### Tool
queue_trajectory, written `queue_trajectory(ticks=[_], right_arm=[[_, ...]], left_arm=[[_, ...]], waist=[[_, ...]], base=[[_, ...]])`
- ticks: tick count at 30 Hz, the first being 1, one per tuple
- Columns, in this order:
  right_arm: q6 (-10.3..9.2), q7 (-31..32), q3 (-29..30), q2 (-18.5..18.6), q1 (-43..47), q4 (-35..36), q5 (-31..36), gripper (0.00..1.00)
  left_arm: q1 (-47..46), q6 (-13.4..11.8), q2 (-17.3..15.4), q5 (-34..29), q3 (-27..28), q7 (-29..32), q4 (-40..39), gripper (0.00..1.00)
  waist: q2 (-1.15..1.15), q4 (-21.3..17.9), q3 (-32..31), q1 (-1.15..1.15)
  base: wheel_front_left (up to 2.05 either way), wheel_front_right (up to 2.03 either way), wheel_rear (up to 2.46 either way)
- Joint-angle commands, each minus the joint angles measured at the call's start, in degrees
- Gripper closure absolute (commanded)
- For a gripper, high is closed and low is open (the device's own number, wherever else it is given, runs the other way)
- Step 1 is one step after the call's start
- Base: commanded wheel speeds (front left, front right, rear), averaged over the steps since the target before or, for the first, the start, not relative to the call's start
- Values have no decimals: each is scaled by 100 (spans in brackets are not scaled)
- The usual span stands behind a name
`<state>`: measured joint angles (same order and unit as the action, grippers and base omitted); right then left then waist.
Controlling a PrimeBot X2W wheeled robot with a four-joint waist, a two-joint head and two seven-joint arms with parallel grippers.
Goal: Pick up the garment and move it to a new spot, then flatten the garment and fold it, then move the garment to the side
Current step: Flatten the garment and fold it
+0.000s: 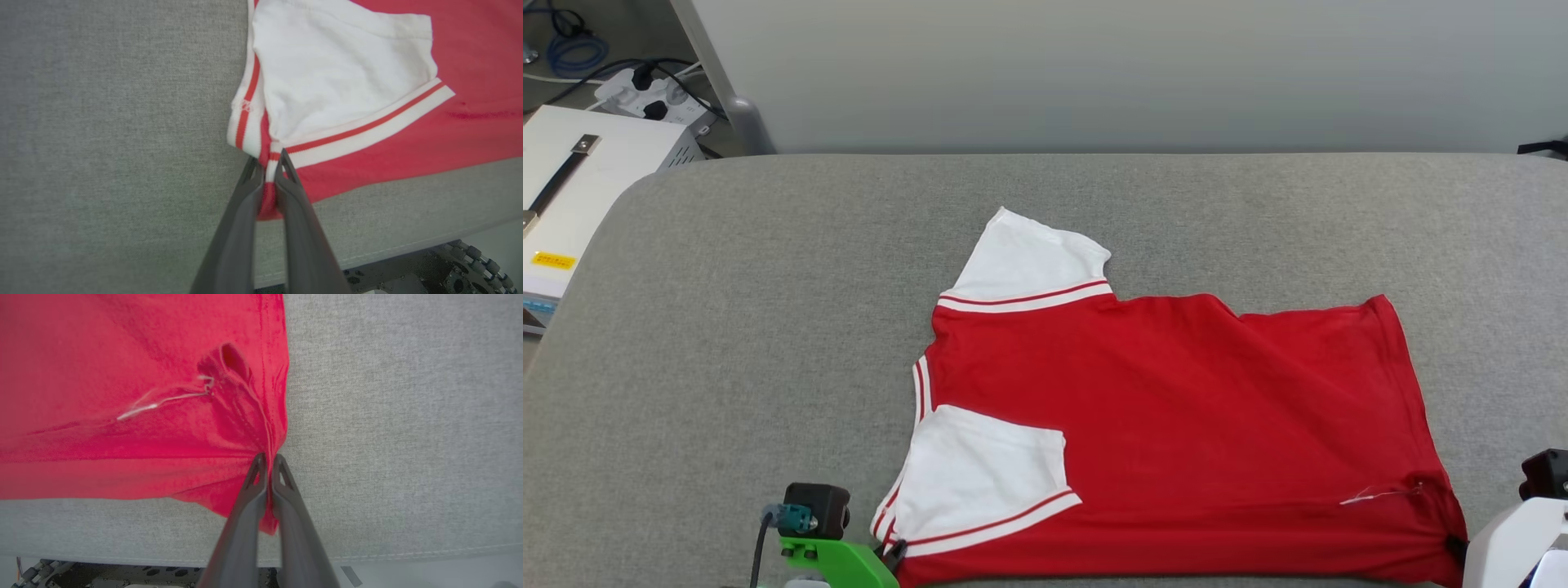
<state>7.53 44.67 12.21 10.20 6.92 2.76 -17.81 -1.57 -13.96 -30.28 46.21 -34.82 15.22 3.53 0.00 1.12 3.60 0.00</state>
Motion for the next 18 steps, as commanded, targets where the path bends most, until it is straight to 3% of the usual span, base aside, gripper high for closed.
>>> queue_trajectory(ticks=[1,2,3,4,5,10,18], right_arm=[[-4,-99,26,1,31,-94,58,100],[-4,-146,13,-13,14,-157,59,100],[-4,-198,-20,-22,-6,-218,46,100],[-4,-298,-79,-14,-36,-281,31,61],[-4,-372,-117,6,-53,-340,32,0],[-4,-999,-229,154,-237,-538,-46,0],[-4,-2068,-507,421,-444,-219,11,0]], left_arm=[[17,20,-24,3,-9,-9,119,77],[14,26,-18,0,-24,-2,180,56],[11,22,-17,-12,-42,9,243,17],[8,24,-19,-24,-69,33,310,0],[1,30,-13,-24,-76,32,350,0],[-225,30,115,-198,95,-605,454,0],[-569,233,253,-456,309,-1640,300,0]], waist=[[0,-25,-2,0],[0,-35,-8,0],[0,-44,-15,0],[0,-56,-24,0],[0,-60,-31,0],[0,-66,-117,0],[0,-84,-296,0]], base=[[0,0,0],[0,0,0],[0,0,0],[0,0,0],[0,0,0],[0,0,0],[0,0,0]])
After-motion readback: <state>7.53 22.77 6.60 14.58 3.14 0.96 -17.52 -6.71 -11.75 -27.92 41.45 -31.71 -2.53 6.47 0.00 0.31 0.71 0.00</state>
